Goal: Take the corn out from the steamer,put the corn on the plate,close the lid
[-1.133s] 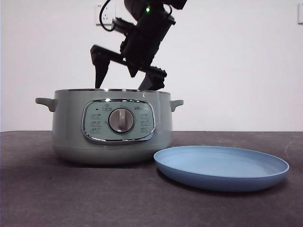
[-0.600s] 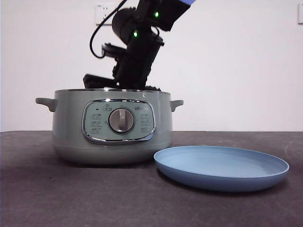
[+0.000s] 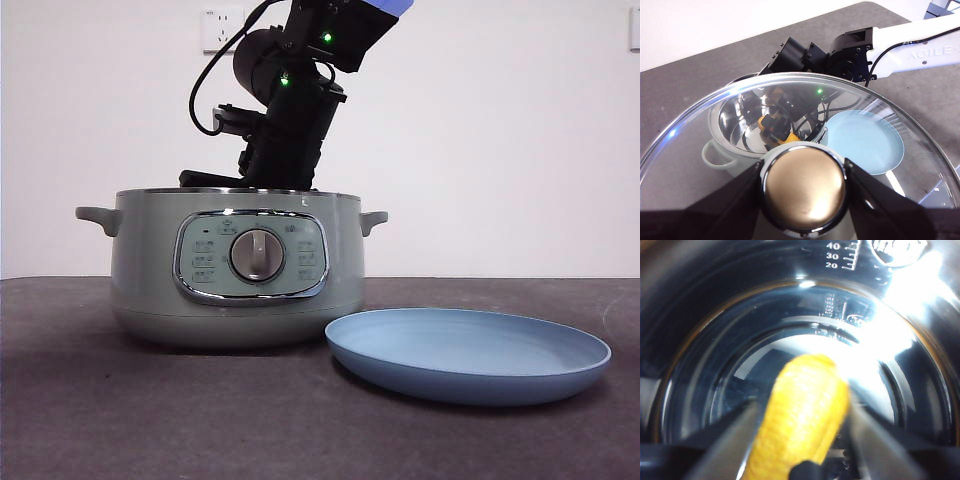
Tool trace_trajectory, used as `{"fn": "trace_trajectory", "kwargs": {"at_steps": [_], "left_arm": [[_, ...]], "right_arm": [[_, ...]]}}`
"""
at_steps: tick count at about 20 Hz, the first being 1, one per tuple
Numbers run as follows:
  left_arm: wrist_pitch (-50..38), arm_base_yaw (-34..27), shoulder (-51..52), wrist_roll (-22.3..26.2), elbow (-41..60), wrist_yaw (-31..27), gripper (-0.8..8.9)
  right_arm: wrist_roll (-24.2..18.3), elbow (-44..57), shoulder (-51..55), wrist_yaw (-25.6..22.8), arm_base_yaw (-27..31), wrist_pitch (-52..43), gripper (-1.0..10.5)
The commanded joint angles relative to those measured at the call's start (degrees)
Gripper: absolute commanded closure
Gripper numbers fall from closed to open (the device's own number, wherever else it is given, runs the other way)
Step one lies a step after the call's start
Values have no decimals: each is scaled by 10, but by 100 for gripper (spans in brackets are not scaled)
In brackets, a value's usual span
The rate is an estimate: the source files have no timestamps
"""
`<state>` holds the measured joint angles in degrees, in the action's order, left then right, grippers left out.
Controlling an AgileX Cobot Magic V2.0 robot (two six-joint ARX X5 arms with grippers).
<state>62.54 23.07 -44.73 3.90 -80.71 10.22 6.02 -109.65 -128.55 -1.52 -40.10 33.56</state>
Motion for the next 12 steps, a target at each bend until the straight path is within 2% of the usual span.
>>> {"fn": "trace_trajectory", "kwargs": {"at_steps": [1,3,8,12], "left_arm": [[-24,2,7,2,-3,5,822],[-23,2,7,2,-3,5,822],[-20,2,7,2,-3,5,822],[-25,2,7,3,-3,5,822]], "right_arm": [[6,3,-19,-3,3,4,870],[6,3,-19,-2,3,1,961],[10,-3,9,-2,2,-22,959],[-10,-3,120,-2,3,2,959]]}}
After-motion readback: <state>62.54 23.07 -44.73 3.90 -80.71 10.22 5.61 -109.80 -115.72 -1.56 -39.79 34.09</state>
